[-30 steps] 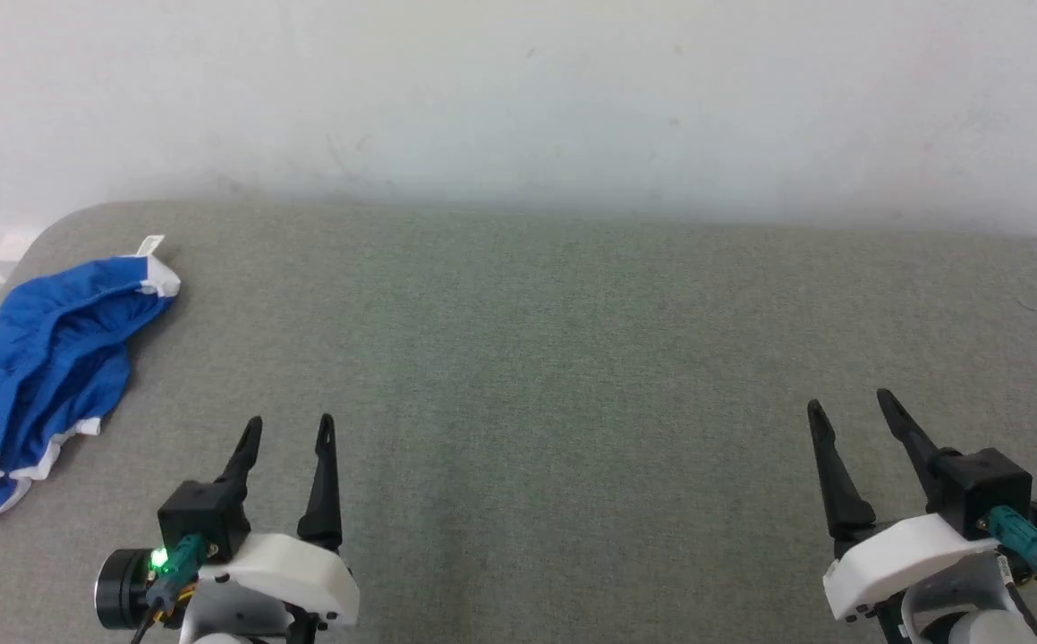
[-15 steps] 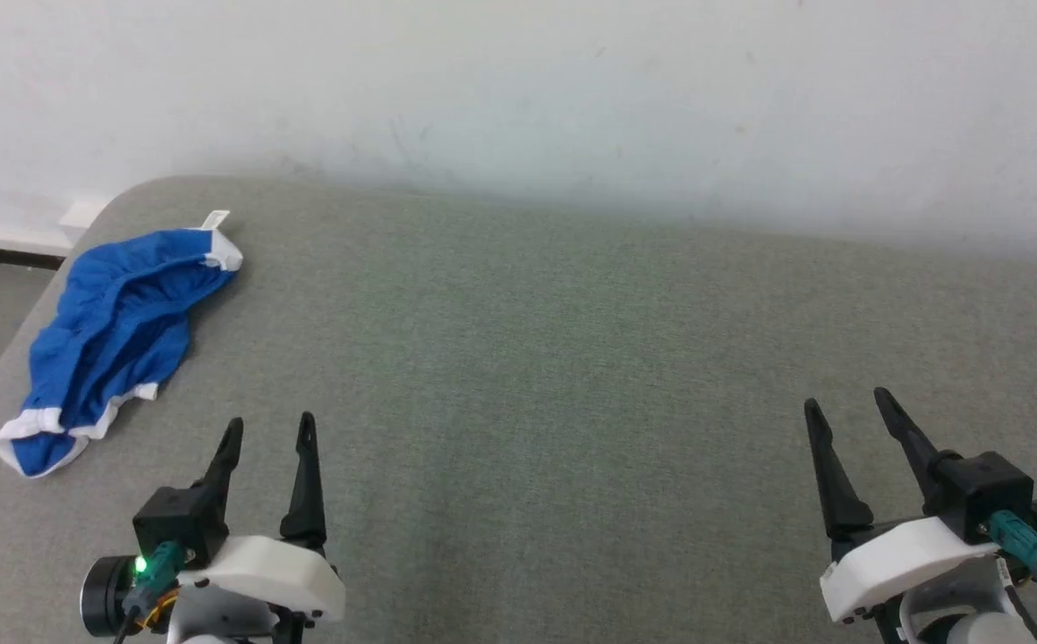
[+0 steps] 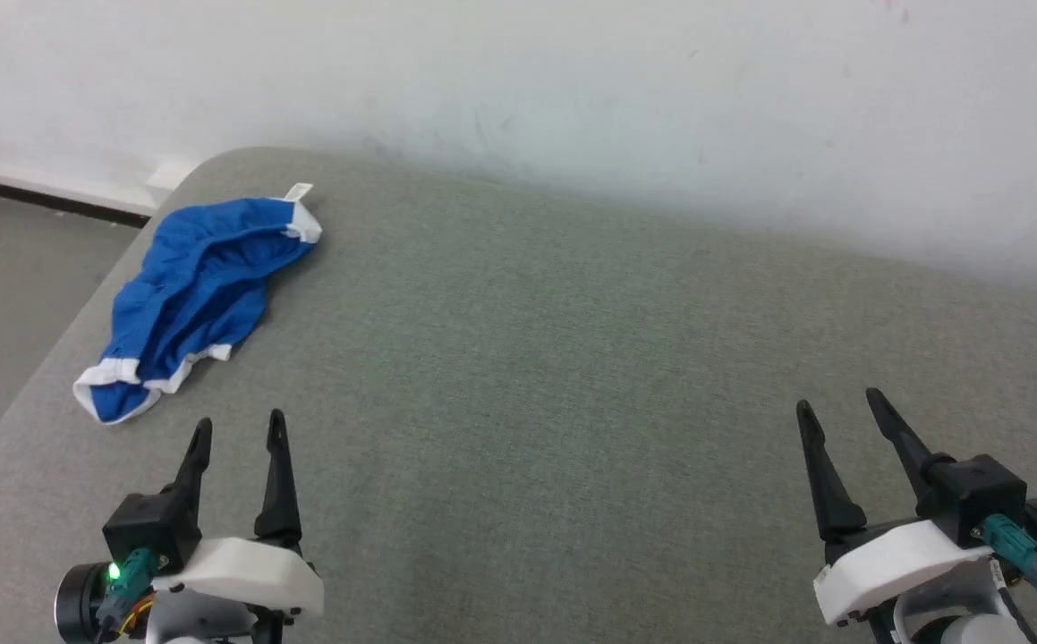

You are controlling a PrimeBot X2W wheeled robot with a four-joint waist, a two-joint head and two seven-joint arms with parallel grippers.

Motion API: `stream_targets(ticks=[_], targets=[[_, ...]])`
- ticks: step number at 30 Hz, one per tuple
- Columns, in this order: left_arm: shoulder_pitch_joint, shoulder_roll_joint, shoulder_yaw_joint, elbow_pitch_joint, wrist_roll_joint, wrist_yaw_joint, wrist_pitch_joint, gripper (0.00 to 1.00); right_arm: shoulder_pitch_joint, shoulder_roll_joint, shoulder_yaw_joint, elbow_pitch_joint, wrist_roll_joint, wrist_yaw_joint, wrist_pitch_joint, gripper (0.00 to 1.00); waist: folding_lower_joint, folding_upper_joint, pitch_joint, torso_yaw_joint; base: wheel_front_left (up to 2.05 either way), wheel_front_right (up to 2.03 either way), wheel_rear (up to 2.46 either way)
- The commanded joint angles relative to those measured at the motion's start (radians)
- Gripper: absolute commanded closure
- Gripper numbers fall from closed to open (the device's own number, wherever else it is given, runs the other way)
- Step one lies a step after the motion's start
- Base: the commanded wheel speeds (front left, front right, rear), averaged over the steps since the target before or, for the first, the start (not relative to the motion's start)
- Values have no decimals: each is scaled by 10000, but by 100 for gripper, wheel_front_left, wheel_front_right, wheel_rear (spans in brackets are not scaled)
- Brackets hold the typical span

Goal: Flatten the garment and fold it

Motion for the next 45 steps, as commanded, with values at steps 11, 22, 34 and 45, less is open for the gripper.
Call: stream_targets(ticks=[11, 22, 34, 45], targets=[[-5, -15, 299, 175, -295, -15, -306, 0, 161, 22, 84, -97, 133, -6, -202, 0, 0, -1, 72, 1071, 0, 0, 0], [-54, -17, 376, 222, -551, 76, -535, 0, 123, 26, 98, -79, 238, -7, -300, 0, 0, -1, 262, 1761, 0, 0, 0], [-2350, 111, 995, -144, -610, -327, -786, 0, -274, 30, 169, -509, -53, -8, 20, 0, 0, -1, 1371, 1769, 0, 0, 0], [-6505, 1708, 1831, 1018, -1082, -707, -548, 0, -1002, -251, 299, -1352, -361, -8, 549, 0, 0, -1, 3381, 1028, 0, 0, 0]])
